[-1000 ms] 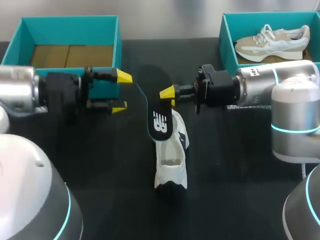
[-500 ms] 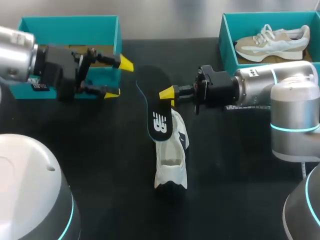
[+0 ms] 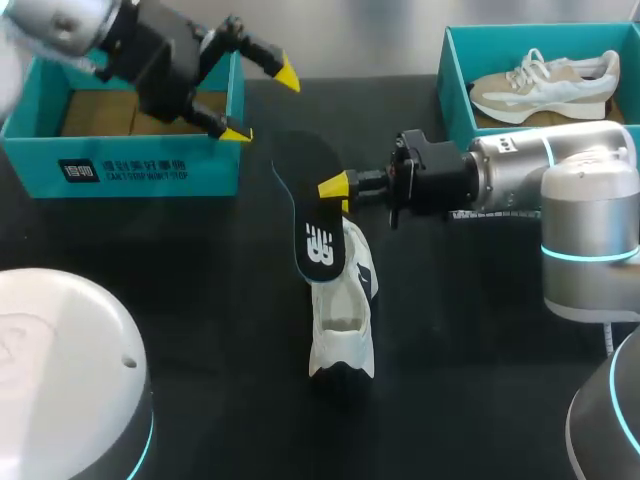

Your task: Take the shoe out of the shoebox, open the shoe tongue, remove and reinsert the insole, then place the shoe into the shoebox

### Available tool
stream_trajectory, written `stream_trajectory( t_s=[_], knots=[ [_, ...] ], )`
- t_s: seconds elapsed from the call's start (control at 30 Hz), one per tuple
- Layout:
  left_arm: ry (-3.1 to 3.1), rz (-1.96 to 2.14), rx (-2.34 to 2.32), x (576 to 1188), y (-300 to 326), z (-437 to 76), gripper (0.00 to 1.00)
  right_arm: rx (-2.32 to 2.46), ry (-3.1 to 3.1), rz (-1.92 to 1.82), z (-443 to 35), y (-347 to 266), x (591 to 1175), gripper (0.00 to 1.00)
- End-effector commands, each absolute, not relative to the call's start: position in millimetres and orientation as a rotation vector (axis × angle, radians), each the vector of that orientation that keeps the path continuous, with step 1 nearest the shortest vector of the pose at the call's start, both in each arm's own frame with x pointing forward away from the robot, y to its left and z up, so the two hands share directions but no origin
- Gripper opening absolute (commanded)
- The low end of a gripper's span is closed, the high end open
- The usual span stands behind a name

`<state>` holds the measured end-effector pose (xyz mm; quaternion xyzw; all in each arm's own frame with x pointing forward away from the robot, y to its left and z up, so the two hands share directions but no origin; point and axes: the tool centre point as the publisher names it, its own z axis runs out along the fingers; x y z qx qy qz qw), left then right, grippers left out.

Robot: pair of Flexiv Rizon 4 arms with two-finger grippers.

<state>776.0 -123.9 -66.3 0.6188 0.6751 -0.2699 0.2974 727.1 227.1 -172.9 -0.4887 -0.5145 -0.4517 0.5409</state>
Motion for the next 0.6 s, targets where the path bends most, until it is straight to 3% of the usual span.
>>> stream_trajectory(
  t_s=[0.03,0.6],
  knots=[
    [2.114,-0.375,2.027,800,-145,-62,1.0,-1.162,-1.222,-1.074,-174,229,727,0.0],
    [2.22,-0.13,2.162,821,-173,-41,1.0,-1.162,-1.222,-1.074,-174,229,727,0.0]
  ],
)
